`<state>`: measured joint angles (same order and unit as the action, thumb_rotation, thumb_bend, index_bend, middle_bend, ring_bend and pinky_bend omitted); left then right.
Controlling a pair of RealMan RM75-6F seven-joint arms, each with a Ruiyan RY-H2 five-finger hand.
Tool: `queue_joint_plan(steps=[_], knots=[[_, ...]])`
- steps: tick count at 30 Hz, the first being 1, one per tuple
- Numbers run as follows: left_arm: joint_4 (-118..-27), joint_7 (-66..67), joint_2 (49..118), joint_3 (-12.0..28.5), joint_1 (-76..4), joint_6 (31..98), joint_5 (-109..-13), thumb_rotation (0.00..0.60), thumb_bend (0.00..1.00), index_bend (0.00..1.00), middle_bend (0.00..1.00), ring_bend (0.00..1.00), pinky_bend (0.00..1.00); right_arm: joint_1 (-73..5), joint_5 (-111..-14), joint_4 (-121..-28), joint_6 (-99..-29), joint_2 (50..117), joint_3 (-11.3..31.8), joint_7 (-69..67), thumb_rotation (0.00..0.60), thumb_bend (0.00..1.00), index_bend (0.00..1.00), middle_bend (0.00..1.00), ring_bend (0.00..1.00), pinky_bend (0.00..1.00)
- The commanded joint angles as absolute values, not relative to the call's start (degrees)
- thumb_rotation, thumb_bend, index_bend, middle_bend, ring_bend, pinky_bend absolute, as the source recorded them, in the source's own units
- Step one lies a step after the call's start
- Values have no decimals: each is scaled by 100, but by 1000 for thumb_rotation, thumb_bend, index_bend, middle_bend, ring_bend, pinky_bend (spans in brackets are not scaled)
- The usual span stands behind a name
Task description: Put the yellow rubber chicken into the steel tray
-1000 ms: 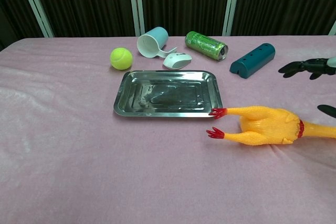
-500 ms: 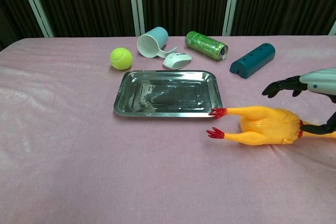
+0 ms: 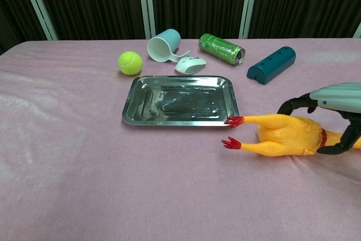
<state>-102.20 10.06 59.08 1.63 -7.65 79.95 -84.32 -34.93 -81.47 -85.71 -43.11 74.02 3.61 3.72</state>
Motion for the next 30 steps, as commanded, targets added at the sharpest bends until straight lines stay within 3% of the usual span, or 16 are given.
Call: queue_joint_plan(steps=[1, 17, 30], knots=[[-10190, 996, 5925, 170, -781, 7966, -8405, 600, 48, 0, 0, 0, 0, -3550, -8062, -8499, -4239, 7455, 377, 416, 600, 292, 180, 202, 154, 221], [-10142, 1005, 5978, 176, -845, 7866, -8331, 600, 48, 0, 0, 0, 0, -3690, -7739, -8188, -4047, 7563, 359, 418, 600, 292, 315, 296, 238, 278], [-10278, 1114, 5928, 177, -863, 7888, -8346, 600, 48, 0, 0, 0, 0, -3715, -7778, -7867, -4069, 7620, 241, 460, 600, 292, 356, 332, 276, 311]])
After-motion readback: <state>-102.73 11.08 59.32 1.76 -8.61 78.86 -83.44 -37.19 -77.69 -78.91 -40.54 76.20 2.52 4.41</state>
